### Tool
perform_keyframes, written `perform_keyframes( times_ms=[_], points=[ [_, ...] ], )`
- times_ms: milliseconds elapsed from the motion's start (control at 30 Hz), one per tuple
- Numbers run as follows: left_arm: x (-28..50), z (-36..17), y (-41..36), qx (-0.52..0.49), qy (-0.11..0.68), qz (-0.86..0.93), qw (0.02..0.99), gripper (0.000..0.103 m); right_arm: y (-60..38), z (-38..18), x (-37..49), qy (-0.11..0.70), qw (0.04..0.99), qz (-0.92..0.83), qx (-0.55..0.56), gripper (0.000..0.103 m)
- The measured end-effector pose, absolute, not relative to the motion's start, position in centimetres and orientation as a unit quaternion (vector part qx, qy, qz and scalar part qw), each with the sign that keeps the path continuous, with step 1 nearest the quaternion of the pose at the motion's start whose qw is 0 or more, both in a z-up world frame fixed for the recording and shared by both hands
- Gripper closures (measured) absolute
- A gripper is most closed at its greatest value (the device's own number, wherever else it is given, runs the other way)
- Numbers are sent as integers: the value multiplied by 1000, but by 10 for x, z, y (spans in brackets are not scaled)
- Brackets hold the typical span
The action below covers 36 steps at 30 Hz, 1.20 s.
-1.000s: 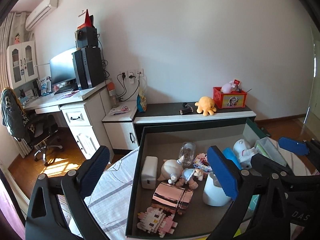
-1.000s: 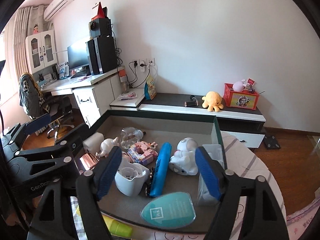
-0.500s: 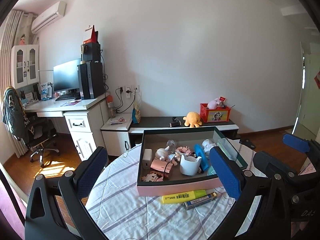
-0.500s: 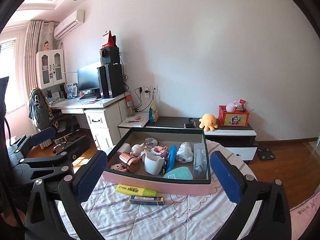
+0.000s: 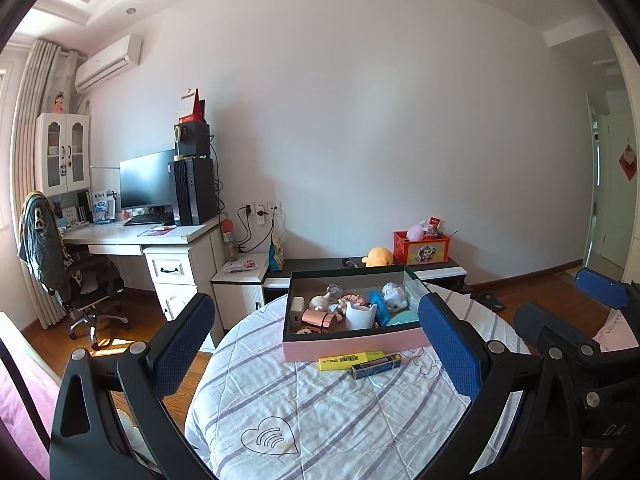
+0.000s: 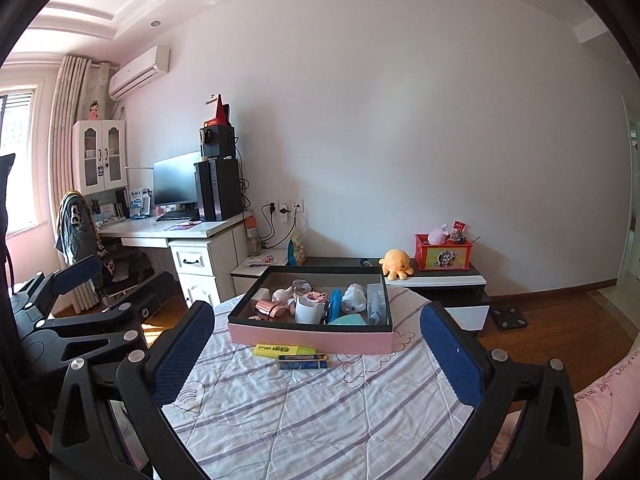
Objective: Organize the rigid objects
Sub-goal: 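Lift both open tools away from the box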
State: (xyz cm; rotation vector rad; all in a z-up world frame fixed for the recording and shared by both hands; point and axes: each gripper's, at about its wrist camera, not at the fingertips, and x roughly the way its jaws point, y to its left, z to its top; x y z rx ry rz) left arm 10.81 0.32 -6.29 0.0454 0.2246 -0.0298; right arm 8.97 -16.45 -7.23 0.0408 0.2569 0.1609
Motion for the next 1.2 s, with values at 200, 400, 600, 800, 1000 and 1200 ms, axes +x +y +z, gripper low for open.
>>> perform_keyframes(
  times_ms=[200, 400, 600, 800, 1000, 1200],
  points=[
    [88, -57, 2, 22, 102, -12, 994, 0, -164, -68, 69, 117, 990, 77, 18, 0],
    [80, -54, 1, 27, 97, -6, 995, 0, -165, -65, 62, 113, 991, 75, 17, 0],
    [80, -56, 0, 28, 99, -5, 995, 0, -165, -65, 62, 117, 990, 74, 18, 0],
    [92, -65, 2, 29, 117, -4, 993, 0, -164, -72, 74, 135, 988, 75, 18, 0],
    [118, -89, 8, 33, 155, -3, 987, 0, -161, -90, 99, 167, 983, 77, 21, 0],
    [158, -128, 16, 33, 216, 0, 976, 0, -153, -122, 139, 220, 972, 82, 25, 0]
  ],
)
